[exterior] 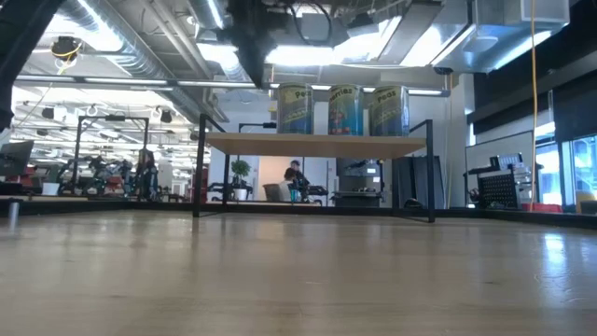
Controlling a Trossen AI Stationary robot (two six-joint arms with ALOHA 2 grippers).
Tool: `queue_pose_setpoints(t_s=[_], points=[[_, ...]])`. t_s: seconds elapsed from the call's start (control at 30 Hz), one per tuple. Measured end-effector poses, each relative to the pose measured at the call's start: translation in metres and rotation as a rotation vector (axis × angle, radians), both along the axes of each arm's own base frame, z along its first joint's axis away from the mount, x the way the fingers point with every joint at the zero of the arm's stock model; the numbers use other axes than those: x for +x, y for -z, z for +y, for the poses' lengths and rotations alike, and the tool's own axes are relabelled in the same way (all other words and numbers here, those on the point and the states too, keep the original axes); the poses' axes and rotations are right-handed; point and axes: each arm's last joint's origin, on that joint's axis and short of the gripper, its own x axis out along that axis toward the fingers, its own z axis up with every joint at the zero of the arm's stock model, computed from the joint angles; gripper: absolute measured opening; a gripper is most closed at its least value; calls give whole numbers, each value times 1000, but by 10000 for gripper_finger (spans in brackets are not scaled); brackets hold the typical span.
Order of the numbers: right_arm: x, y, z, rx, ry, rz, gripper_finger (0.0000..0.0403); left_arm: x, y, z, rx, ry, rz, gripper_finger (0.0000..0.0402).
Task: Pick and place cans onto a shelf
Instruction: Put the canned pineapple on the shelf
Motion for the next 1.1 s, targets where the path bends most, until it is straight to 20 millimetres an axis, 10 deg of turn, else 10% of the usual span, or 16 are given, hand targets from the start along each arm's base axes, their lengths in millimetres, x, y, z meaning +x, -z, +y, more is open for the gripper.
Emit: queue_pose_setpoints(t_s=[0.6, 1.1], points=[[-35, -22, 33, 120, -146, -89, 5, -84, -80, -114, -295, 54, -258, 0], [-62, -18, 124, 674, -108, 74, 5, -156, -117, -164, -435, 119, -455, 0]])
